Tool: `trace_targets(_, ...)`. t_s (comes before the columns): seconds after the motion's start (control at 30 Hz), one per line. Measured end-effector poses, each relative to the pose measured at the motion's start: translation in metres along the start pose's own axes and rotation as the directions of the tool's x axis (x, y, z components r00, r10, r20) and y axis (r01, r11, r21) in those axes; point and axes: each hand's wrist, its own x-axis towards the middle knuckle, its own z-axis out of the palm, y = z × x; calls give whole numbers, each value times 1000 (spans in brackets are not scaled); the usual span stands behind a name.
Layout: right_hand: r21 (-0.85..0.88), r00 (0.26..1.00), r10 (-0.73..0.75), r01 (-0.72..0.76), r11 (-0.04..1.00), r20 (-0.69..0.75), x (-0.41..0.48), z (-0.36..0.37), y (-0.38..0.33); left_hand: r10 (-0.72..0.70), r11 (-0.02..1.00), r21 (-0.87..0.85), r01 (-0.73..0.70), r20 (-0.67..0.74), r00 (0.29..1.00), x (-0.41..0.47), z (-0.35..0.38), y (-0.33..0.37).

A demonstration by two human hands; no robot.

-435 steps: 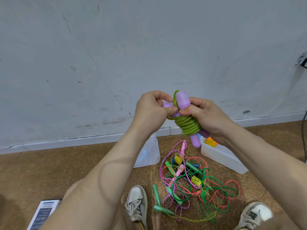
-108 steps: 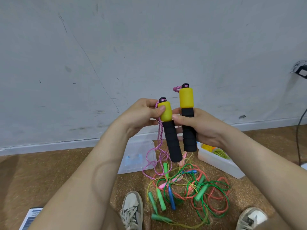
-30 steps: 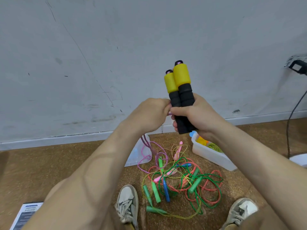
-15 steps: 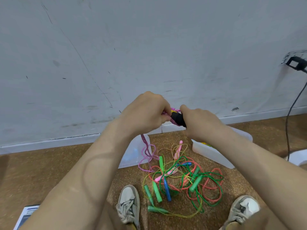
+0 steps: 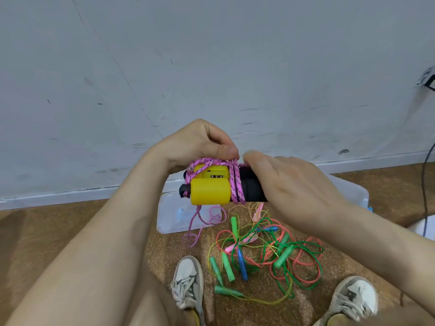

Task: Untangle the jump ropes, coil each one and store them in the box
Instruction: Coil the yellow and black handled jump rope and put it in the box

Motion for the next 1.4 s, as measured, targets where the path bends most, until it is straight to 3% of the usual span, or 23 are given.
trace_targets(0.13,-57,995,88,-86,995,40,-2,1,7,-15,985,-168,33,103,995,8,6,-6)
trace_targets(0.27,-44,969,185,-180,983,161,-2,1,14,-38,949,-310,61,80,996,19,16,-12)
trace_targets(0.37,120,948,276,-296,948,158,-3,-2,16,-213,774,-619,132,-58,975,26,27,-22)
trace_targets(0.43,246,942,317,-334,910,107,-1,-5,18,-267,691,-696,196,7,964,24,34,-24)
trace_targets(0.53,464,869,479,-479,745,129,7,-12,26,-159,791,-590,163,60,985,28,42,-25)
trace_targets(0.63,704,758,588,-579,411,280,12,-15,35,-97,886,-456,89,7,995,29,51,-19)
trace_targets(0.7,775,700,597,-601,195,393,12,-13,42,-72,941,-337,35,-97,993,28,55,-16)
trace_targets(0.8,800,659,559,-599,-14,503,14,-8,49,94,995,69,-77,-284,954,30,60,-14)
trace_targets(0.87,790,637,541,-607,-86,549,14,-5,51,236,901,424,-95,-295,926,31,60,-15)
trace_targets(0.93,756,610,577,-654,-19,543,15,2,52,267,723,690,-47,-216,939,27,60,-9)
trace_targets(0.97,710,621,606,-693,127,498,16,6,53,245,657,753,-25,-183,952,24,60,-5)
trace_targets(1.03,477,681,619,-726,496,392,17,11,55,184,646,763,3,-160,970,21,62,1)
trace_targets(1.1,222,715,620,-694,685,324,18,14,55,108,726,687,31,-159,981,19,63,6)
trace_targets(1.17,29,726,634,-664,747,266,19,14,56,77,798,602,28,-148,986,17,65,11)
trace_targets(1.23,-129,745,621,-610,782,245,18,15,58,110,801,598,-11,-129,986,12,66,18)
trace_targets(1.3,-212,762,565,-524,825,315,15,18,58,161,779,626,-45,-130,978,7,62,25)
trace_targets(1.4,-229,740,488,-431,873,463,10,23,56,204,857,508,-90,-174,963,3,43,32)
